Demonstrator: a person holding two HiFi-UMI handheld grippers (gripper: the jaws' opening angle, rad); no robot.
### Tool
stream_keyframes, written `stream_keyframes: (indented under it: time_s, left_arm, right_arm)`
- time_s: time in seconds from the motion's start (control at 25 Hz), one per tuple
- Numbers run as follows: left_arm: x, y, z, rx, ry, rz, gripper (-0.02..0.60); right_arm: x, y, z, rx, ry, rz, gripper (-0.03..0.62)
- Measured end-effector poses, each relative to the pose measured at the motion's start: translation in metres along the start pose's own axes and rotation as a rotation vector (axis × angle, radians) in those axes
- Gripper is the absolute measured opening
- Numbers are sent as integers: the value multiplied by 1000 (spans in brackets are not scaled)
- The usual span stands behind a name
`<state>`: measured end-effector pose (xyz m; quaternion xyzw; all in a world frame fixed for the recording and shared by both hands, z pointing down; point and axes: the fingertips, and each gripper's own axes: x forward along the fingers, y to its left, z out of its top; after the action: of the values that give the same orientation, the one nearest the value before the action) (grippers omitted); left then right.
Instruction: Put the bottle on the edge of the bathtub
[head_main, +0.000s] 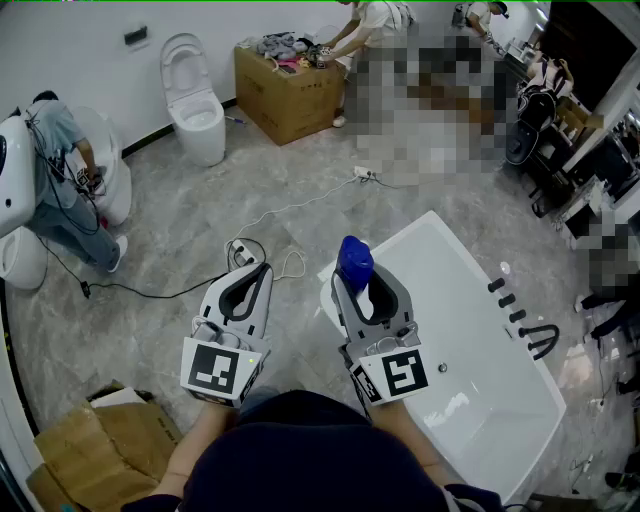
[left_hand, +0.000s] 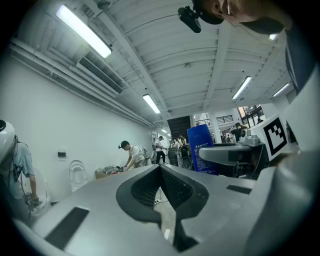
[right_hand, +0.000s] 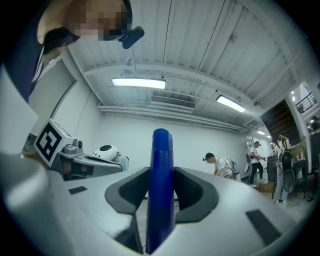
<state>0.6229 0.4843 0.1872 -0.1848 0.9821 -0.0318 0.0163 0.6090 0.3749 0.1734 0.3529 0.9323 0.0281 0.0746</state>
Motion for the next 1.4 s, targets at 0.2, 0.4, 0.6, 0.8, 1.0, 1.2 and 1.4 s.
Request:
stream_keyframes:
  time_s: [0.2,0.4,0.6,0.8,1.0,1.2,1.4]
  left_arm:
    - [4,9,-7,24,23,36,23]
    - [8,12,-12,26,33,47,23]
    - [28,25,-14,16,6,35,23]
    - [74,53,-10,26,-29,6,23]
    - [137,90,-2,31,-74,-54,23]
    - [204,133,5,30,-97,-126,23]
    - [264,174,5,51,-115,-213,23]
  right_arm:
    - [6,-7,-4,0,-20,-1,163]
    - [12,-16,-11,52,-32,-13,164]
    - [30,-32,-26,51,-5,-25,164]
    - [73,-53,-37,35,12,-39,164]
    - [131,-93,-40,6,4,-100,164]
    - [194,-135,-42,-2,6,-169,164]
    - [250,-167,-45,-17,-9,-247,164]
